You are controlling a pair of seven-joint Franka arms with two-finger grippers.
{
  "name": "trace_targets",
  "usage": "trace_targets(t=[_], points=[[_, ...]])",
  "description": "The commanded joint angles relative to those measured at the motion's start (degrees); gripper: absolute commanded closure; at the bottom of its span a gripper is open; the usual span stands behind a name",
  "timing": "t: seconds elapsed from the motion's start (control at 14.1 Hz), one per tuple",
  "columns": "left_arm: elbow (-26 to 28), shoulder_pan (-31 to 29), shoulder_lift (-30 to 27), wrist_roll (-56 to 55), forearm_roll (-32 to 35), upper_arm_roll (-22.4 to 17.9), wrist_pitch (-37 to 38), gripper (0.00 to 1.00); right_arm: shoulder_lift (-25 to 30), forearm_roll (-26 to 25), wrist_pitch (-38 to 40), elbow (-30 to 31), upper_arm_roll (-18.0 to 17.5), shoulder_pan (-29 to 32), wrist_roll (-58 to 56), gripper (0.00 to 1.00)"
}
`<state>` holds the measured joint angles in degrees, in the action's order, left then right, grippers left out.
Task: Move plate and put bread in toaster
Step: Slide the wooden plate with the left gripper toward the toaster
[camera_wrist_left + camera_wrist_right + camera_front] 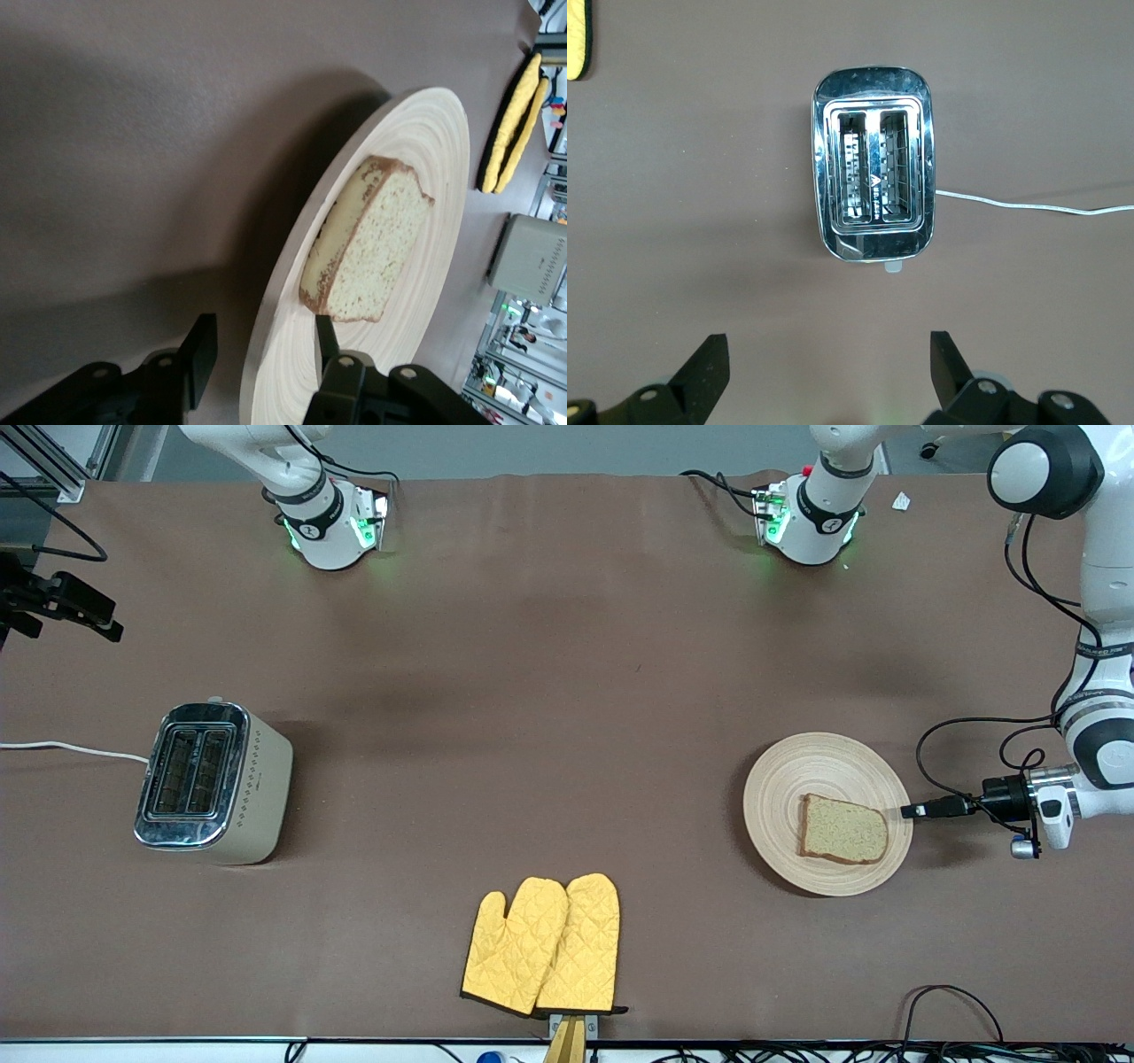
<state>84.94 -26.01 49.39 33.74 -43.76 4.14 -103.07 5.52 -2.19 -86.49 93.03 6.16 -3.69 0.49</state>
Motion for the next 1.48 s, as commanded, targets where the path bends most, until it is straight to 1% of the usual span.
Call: trace_targets(t=[0.0, 0.07, 0.14, 0.21, 0.28, 0.42, 0.57, 0.78, 0.92, 1.06, 1.13, 1.27, 1.41], points=[[-1.18, -0.62, 0.88, 2.12, -0.89, 0.43, 1.91, 0.67, 0.37, 0.7, 0.19, 0.31, -0.1, 0.26, -0.49, 0.0], [-1.18, -0.62, 0.88, 2.82, -0.89, 0.43, 1.91, 0.75, 0.37, 0.7, 0.19, 0.31, -0.1, 0.26, -0.49, 0.0], [-1.18, -0.62, 1.23, 3.26, -1.07, 0.43, 1.91, 0.87, 0.37, 0.7, 0.19, 0.31, -0.1, 0.26, -0.49, 0.0], [-1.18, -0.62, 1.4, 3.87, -1.41, 0.43, 1.91, 0.96, 0.37, 0.7, 0.19, 0.31, -0.1, 0.26, -0.49, 0.0], [-1.18, -0.62, 1.58, 6.06, -1.68, 0.43, 1.91, 1.0, 0.37, 0.7, 0.19, 0.31, -0.1, 0.26, -0.49, 0.0], [-1.26, -0.62, 1.32, 9.14, -1.6, 0.52, 1.91, 1.0, 0.37, 0.7, 0.19, 0.31, -0.1, 0.26, -0.49, 0.0], [-1.96, -0.53, 0.97, 9.24, -1.51, 1.66, 5.41, 1.0, 0.37, 0.7, 0.19, 0.31, -0.1, 0.26, -0.49, 0.0], [-5.82, -0.44, 0.88, 7.93, -2.91, 5.78, 11.03, 1.0, 0.37, 0.7, 0.19, 0.31, -0.1, 0.26, -0.49, 0.0], [-6.1, 0.26, 0.88, 4.17, -3.44, 10.16, 12.98, 1.0, 0.37, 0.7, 0.19, 0.31, -0.1, 0.26, -0.49, 0.0], [-6.01, 0.44, 0.88, -0.84, -3.18, 16.66, 12.9, 1.0, 0.37, 0.7, 0.19, 0.31, -0.1, 0.26, -0.49, 0.0], [-6.01, 1.39, 0.79, -2.87, -3.09, 18.96, 12.2, 1.0, 0.37, 0.7, 0.19, 0.31, -0.1, 0.26, -0.49, 0.0], [-5.92, 5.78, 0.27, -7.0, -3.61, 19.94, 8.61, 1.0, 0.37, 0.7, 0.27, 0.31, -0.01, 0.35, -0.49, 0.0], [-5.75, 10.35, 0.35, -8.16, -4.75, 21.17, 4.31, 1.0, 0.37, 0.7, 0.27, 0.31, -0.1, 0.35, -0.49, 0.0]])
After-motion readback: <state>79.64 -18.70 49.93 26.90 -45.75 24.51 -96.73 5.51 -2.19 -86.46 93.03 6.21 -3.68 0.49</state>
